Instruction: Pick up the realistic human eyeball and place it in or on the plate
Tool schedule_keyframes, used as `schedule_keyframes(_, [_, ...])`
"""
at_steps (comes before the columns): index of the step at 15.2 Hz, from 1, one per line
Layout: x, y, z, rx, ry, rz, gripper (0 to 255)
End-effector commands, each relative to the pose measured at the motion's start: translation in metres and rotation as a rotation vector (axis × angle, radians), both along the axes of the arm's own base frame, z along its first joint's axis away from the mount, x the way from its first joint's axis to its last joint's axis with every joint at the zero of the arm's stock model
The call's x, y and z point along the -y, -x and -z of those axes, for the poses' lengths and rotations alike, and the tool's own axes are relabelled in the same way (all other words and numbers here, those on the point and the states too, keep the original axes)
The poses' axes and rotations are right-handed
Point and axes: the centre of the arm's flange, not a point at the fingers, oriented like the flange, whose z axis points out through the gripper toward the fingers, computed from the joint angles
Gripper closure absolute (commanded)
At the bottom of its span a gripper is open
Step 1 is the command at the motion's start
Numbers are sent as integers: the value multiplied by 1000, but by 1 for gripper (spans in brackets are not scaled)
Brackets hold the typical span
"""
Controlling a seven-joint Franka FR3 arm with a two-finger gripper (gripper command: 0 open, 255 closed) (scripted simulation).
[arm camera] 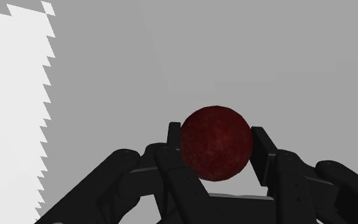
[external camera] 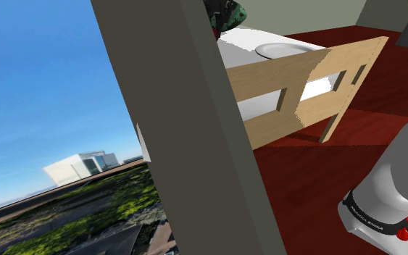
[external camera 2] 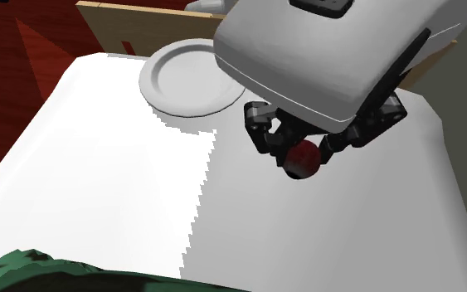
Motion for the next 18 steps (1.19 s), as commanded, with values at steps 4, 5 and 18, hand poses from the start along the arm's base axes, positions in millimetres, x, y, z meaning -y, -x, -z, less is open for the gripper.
schedule_keyframes(4, [-1,1,-26,0,0,0,255])
schedule_keyframes(5, [-1,1,-31,0,0,0,255])
schedule_keyframes(18, [40,69,-68,0,0,0,255])
